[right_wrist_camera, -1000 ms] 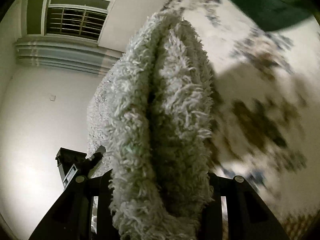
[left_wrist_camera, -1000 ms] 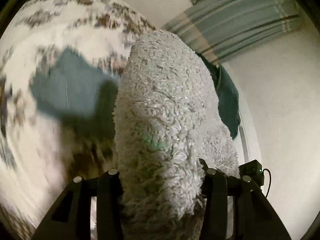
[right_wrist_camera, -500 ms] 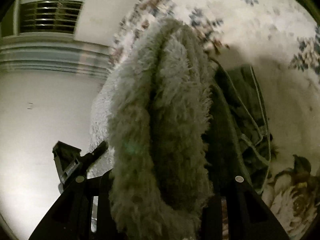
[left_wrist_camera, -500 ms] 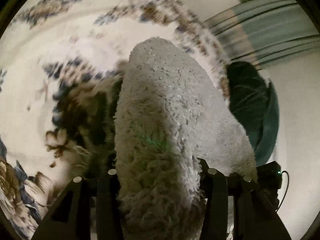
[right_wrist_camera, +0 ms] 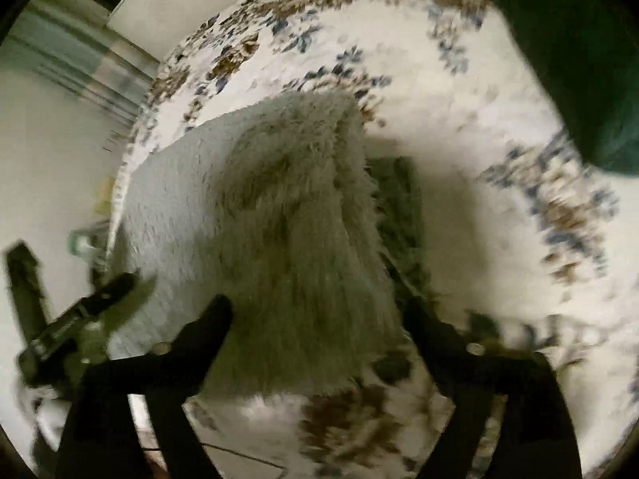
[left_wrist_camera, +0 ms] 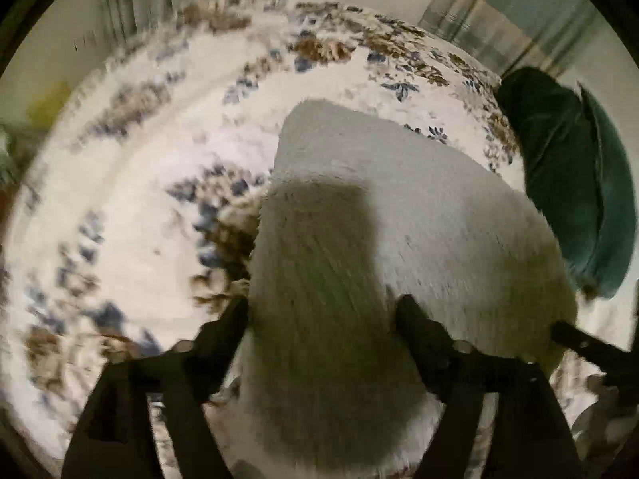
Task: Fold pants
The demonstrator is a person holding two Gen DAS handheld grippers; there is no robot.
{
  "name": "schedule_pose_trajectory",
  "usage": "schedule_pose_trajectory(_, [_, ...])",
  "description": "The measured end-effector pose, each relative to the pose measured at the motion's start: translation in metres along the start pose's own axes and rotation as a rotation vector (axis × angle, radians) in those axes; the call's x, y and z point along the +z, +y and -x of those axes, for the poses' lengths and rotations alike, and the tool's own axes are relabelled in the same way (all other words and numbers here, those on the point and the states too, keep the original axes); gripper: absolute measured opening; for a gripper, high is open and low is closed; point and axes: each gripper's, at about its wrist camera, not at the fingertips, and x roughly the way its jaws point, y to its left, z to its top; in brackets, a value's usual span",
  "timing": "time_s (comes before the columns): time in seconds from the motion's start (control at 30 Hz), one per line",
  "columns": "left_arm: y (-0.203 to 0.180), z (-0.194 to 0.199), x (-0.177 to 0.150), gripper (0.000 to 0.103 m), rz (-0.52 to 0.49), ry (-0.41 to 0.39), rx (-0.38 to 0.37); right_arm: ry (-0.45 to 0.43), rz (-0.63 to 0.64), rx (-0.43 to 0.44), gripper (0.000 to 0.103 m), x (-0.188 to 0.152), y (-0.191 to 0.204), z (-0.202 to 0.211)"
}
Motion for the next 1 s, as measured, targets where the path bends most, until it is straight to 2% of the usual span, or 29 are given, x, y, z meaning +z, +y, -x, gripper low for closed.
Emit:
schedule_pose_trajectory(0.03, [-0.007,0.008,-0.005,0.092,-0.02,-0.012,0.03,-0.012,0.013,-0.03,0.099,-0.002,0.004,0.007])
schedule_pose_trajectory(0.2, [-0.03,0.045,-0.023,0.092,-0.06,-0.066,0.123,-0.141,0.066,-0.213,0.103,-0.033,0.03,0.073])
schedule_pose_trajectory(0.3, [-0.041,0.077,-0.035,0.092,-0.066,-0.127,0.153,-0.212,0.082,-0.277,0.103,-0.049,0.04,0.108])
schedule_pose_trajectory(0.4, [-0.052,0.119,-0.05,0.092,-0.065,-0.178,0.156,-0.286,0.11,-0.31,0.103,-0.076,0.051,0.161])
schedule_pose_trajectory(0.67, [-0.081,0.24,-0.106,0.092,-0.06,-0.318,0.178,-0.4,0.159,-0.286,0.103,-0.153,0.075,0.29])
schedule_pose_trajectory(1.0, [-0.105,0.368,-0.191,0.092,-0.052,-0.453,0.191,-0.555,0.239,-0.235,0.103,-0.276,0.091,0.446])
